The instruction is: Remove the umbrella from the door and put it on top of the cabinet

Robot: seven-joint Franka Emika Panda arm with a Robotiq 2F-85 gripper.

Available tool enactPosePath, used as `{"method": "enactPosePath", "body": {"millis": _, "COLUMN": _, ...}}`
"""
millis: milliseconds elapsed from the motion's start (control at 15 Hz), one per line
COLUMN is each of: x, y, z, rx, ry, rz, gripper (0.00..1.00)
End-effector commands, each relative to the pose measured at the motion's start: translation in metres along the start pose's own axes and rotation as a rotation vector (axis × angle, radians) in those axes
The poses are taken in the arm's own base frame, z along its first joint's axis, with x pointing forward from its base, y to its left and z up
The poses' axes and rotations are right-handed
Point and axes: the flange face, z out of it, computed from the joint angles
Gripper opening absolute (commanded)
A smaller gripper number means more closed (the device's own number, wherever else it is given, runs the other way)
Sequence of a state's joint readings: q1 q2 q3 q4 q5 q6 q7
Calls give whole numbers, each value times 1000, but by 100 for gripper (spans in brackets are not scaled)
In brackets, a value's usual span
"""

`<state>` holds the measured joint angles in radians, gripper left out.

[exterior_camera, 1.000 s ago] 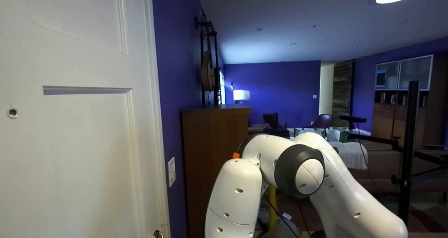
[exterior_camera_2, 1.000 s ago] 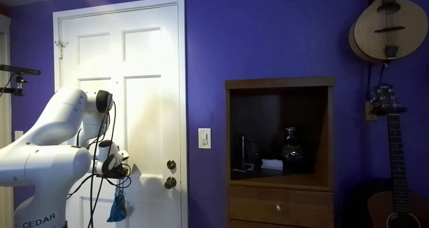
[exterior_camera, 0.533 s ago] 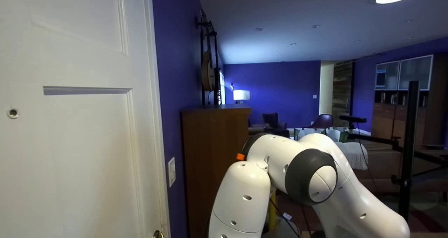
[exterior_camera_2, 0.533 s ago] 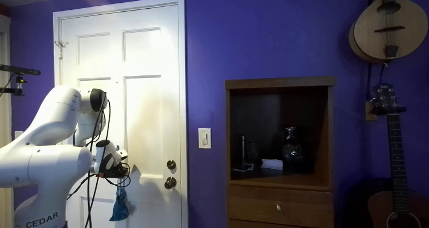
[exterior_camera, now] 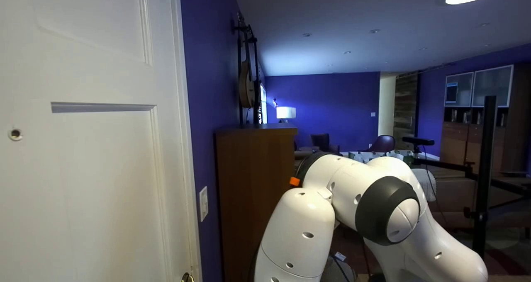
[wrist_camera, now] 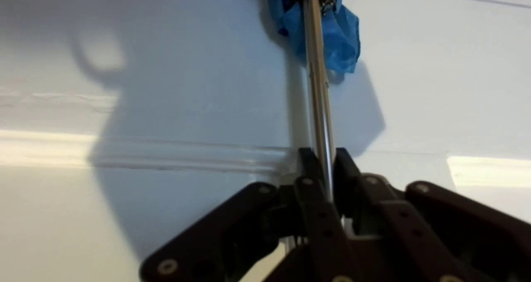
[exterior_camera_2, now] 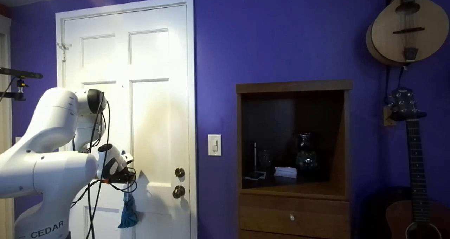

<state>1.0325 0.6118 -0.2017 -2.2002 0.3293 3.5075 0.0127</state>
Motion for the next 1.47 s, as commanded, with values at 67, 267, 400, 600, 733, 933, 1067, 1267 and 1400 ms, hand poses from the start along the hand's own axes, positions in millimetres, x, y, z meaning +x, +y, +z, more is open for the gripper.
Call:
{"method": "enactPosePath", "body": {"millis": 67, "x": 16, "y": 9, "z": -32, "rx": -43, "ry": 68, "rz": 5, "gripper": 4}}
{"method": "enactPosePath", "body": {"millis": 267, "x": 19, "y": 12, "z": -41, "rx": -61, "ry": 76, "rz": 11, "gripper": 4}}
{"method": "enactPosePath", "body": {"millis": 400, "x": 20, "y": 16, "z": -46, "rx": -75, "ry": 87, "rz": 27, "gripper": 4}}
{"method": "enactPosePath", "body": {"millis": 600, "x": 19, "y": 21, "z": -57, "rx": -87, "ry": 102, "rz": 46, "gripper": 4}}
{"method": "enactPosePath", "body": {"millis": 733, "x": 18, "y": 22, "z": -62, "rx": -74, "ry": 114, "rz": 39, "gripper": 4}}
{"method": "enactPosePath", "body": {"millis": 933, "x": 15, "y": 23, "z": -67, "rx": -55, "ry": 105, "rz": 33, "gripper": 4}}
{"method": "enactPosePath", "body": {"millis": 1067, "x": 13, "y": 26, "z": -70, "rx": -53, "ry": 93, "rz": 41, "gripper": 4}}
{"method": "enactPosePath", "body": {"millis": 1267, "x": 7, "y": 29, "z": -73, "rx": -48, "ry": 57, "rz": 37, "gripper": 4}}
{"method": "enactPosePath", "body": {"millis": 1400, "x": 4, "y": 32, "z": -76, "rx": -53, "ry": 53, "rz": 42, "gripper": 4}}
